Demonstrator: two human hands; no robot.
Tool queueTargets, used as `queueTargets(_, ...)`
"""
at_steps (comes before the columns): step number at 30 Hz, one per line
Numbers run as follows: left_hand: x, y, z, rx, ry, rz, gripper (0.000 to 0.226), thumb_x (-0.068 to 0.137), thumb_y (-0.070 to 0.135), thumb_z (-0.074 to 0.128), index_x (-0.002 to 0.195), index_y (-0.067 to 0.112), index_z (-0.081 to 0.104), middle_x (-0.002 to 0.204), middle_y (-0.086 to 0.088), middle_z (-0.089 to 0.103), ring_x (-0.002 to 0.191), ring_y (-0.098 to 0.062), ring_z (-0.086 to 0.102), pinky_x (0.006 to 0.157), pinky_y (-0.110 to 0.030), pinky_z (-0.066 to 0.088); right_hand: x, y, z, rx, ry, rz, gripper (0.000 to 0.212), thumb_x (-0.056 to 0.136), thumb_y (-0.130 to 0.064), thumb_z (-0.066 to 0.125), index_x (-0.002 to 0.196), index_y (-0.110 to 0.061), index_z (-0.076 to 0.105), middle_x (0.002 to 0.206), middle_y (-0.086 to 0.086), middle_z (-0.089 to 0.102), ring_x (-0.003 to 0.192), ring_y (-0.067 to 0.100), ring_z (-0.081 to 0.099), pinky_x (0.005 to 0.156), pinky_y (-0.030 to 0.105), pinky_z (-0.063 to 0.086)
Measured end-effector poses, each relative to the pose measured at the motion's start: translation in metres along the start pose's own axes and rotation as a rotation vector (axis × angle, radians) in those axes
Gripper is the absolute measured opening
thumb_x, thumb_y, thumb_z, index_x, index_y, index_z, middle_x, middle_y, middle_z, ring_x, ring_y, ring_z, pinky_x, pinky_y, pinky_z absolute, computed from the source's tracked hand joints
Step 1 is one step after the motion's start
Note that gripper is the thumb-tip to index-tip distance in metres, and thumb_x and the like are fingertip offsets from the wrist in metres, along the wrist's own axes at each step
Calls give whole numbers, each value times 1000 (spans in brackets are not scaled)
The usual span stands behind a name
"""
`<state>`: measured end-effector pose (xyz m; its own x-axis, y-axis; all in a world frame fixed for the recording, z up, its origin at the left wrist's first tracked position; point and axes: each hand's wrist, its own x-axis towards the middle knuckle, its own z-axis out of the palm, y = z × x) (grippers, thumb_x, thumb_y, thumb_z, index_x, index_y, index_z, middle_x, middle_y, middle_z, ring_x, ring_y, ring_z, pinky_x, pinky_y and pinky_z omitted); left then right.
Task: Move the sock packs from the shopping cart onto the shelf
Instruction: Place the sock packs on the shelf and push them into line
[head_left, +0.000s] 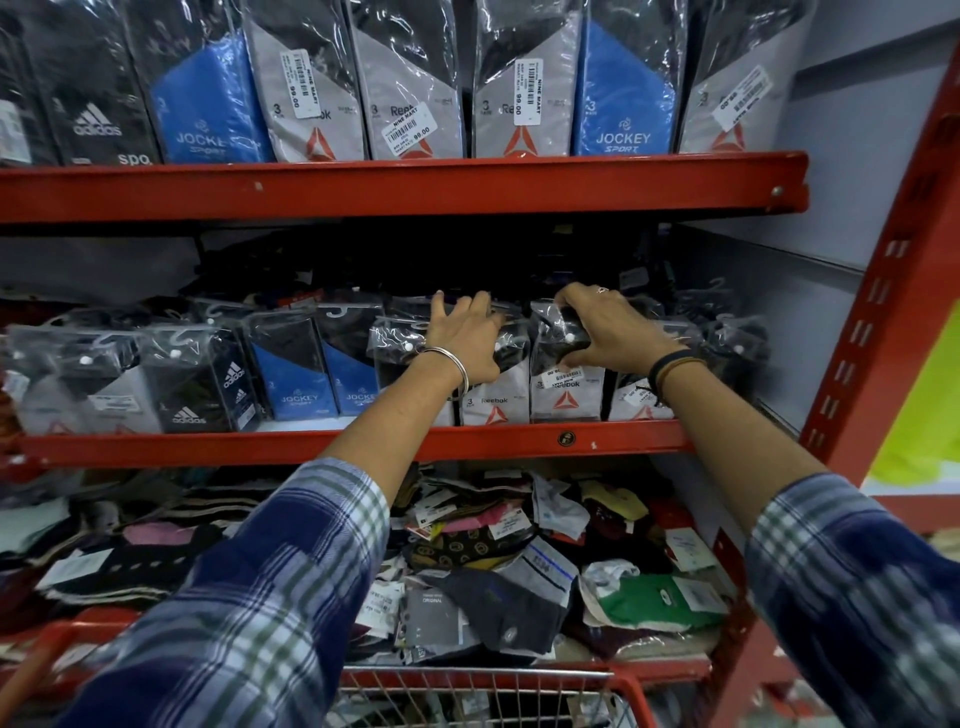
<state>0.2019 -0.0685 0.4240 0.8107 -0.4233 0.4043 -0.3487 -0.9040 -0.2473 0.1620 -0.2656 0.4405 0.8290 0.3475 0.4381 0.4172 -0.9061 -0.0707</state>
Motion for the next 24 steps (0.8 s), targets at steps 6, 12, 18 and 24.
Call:
queueTargets(6,-2,3,-3,8,1,-8,67,72,32,70,133,18,47,134,-7,39,126,-24,39,113,-59,13,-10,13,16,87,-73,47,66,66,-23,85,116,-10,43,113,10,57,102,29,55,83,38,47)
queueTargets(12,-8,14,2,27,72,-22,78,71,22,71,138,13,32,139,-10,39,128,-27,41,114,-58,10,3,9,21,-303,-8,104,79,65,-43,81,127,-13,42,133,8,46,121,31,42,108,45,25)
queueTargets(18,-24,21,13,21,211,-21,73,72,21,70,136,13,35,143,-8,38,133,-26,35,116,-56,11,-19,-11,45,-460,136,176,88,76,-30,74,145,-7,23,157,9,19,144,35,11,116,50,10)
queueTargets(24,-66,16,28,-199,530,69,50,77,23,62,125,12,51,132,-7,53,125,-24,47,112,-47,21,-56,-49,79,-333,410,148,69,72,-16,68,135,-7,41,143,15,43,139,35,29,112,50,11)
